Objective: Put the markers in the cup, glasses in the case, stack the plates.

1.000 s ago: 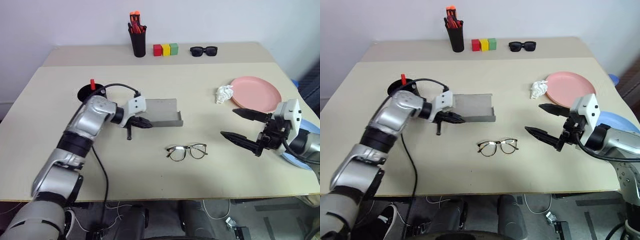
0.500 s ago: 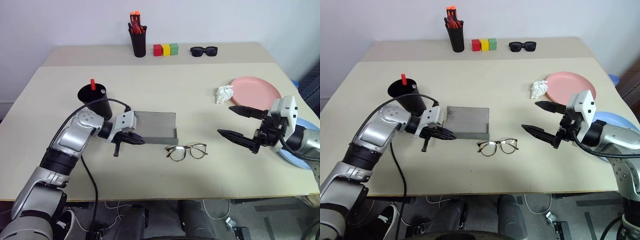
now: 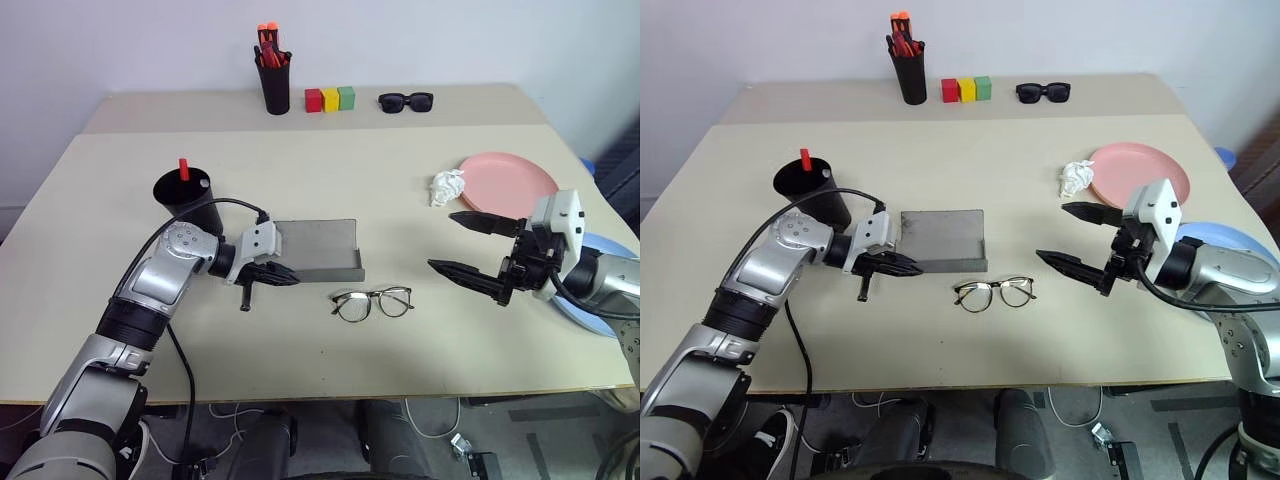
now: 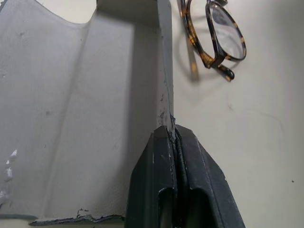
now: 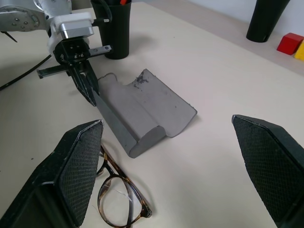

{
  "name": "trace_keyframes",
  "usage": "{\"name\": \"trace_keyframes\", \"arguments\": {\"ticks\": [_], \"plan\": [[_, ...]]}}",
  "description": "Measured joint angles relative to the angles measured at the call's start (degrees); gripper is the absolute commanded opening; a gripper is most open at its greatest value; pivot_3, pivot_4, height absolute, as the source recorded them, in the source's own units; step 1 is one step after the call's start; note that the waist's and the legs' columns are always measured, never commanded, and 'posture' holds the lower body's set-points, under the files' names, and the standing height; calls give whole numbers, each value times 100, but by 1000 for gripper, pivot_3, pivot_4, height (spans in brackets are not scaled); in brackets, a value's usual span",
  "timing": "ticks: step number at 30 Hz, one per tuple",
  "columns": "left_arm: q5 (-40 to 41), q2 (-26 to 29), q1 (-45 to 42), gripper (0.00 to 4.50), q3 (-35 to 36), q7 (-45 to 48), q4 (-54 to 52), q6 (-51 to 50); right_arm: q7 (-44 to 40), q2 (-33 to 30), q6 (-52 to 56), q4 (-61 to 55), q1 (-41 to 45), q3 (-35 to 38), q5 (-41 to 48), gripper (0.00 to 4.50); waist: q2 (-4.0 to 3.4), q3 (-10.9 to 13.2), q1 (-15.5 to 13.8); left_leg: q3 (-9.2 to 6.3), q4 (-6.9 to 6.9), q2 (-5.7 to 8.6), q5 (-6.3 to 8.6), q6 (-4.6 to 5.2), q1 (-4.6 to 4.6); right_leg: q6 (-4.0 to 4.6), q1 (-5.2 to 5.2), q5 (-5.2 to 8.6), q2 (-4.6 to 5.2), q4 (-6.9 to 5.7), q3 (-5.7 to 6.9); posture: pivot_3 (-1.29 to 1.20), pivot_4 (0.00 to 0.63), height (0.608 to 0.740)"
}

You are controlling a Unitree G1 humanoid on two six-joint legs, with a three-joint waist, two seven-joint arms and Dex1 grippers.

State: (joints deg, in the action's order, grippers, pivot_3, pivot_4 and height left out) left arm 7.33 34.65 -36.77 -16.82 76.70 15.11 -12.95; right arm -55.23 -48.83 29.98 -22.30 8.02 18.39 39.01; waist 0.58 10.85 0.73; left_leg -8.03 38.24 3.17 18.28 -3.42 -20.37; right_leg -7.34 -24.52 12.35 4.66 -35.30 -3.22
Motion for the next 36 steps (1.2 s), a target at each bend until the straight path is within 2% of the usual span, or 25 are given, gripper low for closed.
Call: {"name": "trace_keyframes", "arguments": {"ticks": [6, 11, 16, 20, 23, 26, 30, 36], "plan": [[-3, -47, -8, 4366, 11, -133, 27, -26, 11, -1, 3, -51, 0, -27, 0, 4454, 0, 0, 0, 0, 0, 0, 0, 0, 1, 0, 0, 0, 0, -1, 0, 0, 150, 740], [341, -46, -39, 4442, 303, -126, -171, -376, 7, -18, 14, -155, 71, -291, -55, 4454, 0, 0, 12, -1, 0, -1, 0, 0, 0, 0, -2, 0, -1, -3, 0, 0, 150, 740], [1004, 122, -114, 4442, 794, -58, -782, -1004, 146, 71, -3, -528, 139, -1237, -551, 4454, -1, 0, 27, -1, 0, -1, 0, 0, 2, 0, -3, 0, -1, -4, 0, 0, 150, 740], [1404, 379, -15, 4442, 1108, -81, -1107, -1578, 235, 167, -8, -575, 287, -1602, -791, 4454, -1, 0, 22, -1, 1, 0, 0, 0, 0, 0, -3, 0, 0, -4, 0, 0, 150, 740], [1865, 542, 67, 4442, 1379, -68, -1339, -2110, 316, 87, -85, -561, 429, -2120, -1364, 4454, 0, 0, 22, -2, 1, 0, 0, 0, 0, 0, -4, 0, 0, -5, 1, 0, 150, 740], [2549, 943, 157, 4442, 1868, 153, -1644, -2661, 423, 35, -136, -418, 508, -2731, -2049, 4454, 0, 0, 39, -1, -1, -1, 0, 0, -1, 1, -9, 1, -1, -5, 0, 0, 150, 740], [2738, 1407, 681, 4442, 2314, 552, -1760, -2311, 535, 2, 117, -348, 847, -3213, -2611, 4454, -6, -2, 57, 2, -3, -2, 0, -1, 1, 2, -10, 1, -1, -6, -1, 0, 150, 740], [2663, 1476, 1182, 4442, 2351, 657, -1746, -1599, 494, -56, 555, -338, 1227, -3519, -2992, 4454, 2, 0, -16, 0, 2, -1, 0, -1, -4, 2, -6, 1, 1, -1, 0, 0, 150, 740]]}}
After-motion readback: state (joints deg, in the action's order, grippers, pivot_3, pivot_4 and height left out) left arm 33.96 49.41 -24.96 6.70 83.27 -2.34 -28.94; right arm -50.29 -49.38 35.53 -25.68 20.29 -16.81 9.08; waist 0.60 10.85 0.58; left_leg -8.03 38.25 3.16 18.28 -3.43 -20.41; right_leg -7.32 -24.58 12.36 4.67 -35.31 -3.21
